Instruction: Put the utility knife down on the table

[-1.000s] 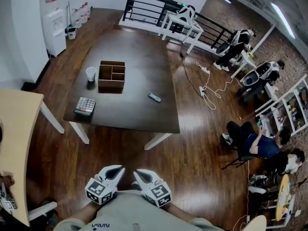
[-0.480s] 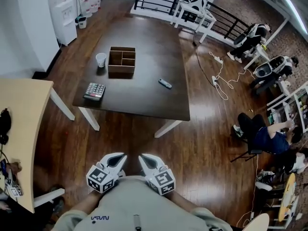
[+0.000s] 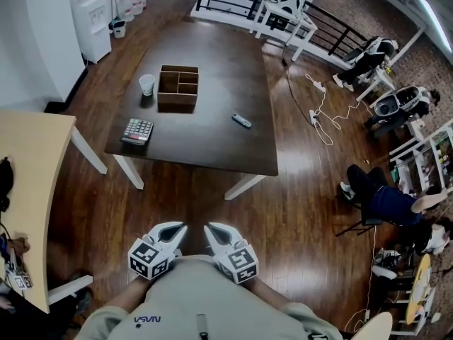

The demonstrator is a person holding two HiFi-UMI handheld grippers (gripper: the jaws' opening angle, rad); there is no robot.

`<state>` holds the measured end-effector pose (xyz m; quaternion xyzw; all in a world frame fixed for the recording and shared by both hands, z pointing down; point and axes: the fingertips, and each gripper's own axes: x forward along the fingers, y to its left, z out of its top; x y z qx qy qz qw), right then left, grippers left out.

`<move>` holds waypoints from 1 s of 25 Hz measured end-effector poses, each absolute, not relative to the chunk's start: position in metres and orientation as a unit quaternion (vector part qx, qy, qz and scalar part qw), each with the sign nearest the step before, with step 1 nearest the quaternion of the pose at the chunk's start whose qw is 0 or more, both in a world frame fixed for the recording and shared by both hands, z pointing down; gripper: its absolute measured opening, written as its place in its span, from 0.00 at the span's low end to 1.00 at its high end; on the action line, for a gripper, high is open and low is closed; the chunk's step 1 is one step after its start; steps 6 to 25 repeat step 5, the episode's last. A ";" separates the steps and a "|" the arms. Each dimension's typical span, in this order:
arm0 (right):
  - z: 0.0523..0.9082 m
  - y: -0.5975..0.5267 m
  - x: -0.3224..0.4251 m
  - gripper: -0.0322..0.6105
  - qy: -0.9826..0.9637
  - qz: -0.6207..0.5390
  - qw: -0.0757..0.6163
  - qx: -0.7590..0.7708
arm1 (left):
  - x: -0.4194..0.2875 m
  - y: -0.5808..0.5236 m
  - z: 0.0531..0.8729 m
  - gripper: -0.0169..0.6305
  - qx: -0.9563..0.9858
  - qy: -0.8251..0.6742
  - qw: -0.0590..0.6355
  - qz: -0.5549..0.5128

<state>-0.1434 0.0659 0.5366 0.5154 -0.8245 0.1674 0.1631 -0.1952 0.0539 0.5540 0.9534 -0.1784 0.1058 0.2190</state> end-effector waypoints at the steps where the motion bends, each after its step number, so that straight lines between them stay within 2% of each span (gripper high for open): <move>1: 0.536 0.065 -0.143 0.05 -0.824 0.168 0.162 0.517 | -0.195 0.053 0.554 0.03 0.954 -0.177 0.219 0.106; 25: 0.536 0.063 -0.142 0.05 -0.821 0.167 0.161 0.521 | -0.193 0.051 0.555 0.03 0.955 -0.173 0.214 0.108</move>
